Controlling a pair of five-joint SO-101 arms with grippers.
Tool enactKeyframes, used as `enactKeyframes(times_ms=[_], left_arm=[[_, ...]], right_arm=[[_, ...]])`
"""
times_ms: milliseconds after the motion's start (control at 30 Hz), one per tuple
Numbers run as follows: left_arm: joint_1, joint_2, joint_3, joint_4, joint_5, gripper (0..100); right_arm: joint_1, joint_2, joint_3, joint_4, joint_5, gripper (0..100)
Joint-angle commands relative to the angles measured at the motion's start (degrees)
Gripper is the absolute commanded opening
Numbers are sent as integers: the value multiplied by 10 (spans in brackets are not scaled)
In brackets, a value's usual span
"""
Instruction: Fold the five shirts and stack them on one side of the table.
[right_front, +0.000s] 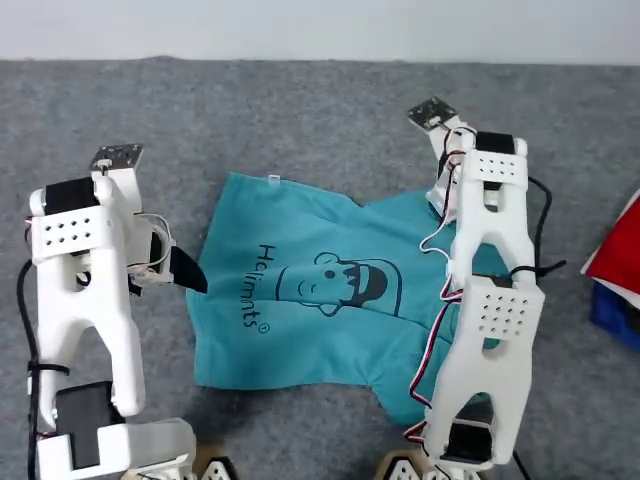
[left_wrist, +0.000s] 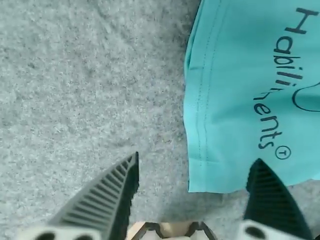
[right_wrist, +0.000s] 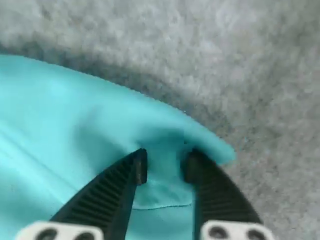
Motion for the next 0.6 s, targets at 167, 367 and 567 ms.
enactKeyframes(times_ms=[167, 367, 567], left_arm=[[1, -28, 2, 18, 8, 332], [1, -28, 2, 18, 8, 332], [1, -25, 2, 17, 8, 332]], right_arm=[[6, -47, -39, 40, 15, 8], [0, -103, -40, 153, 60, 9], [22, -180, 38, 256, 106, 9]])
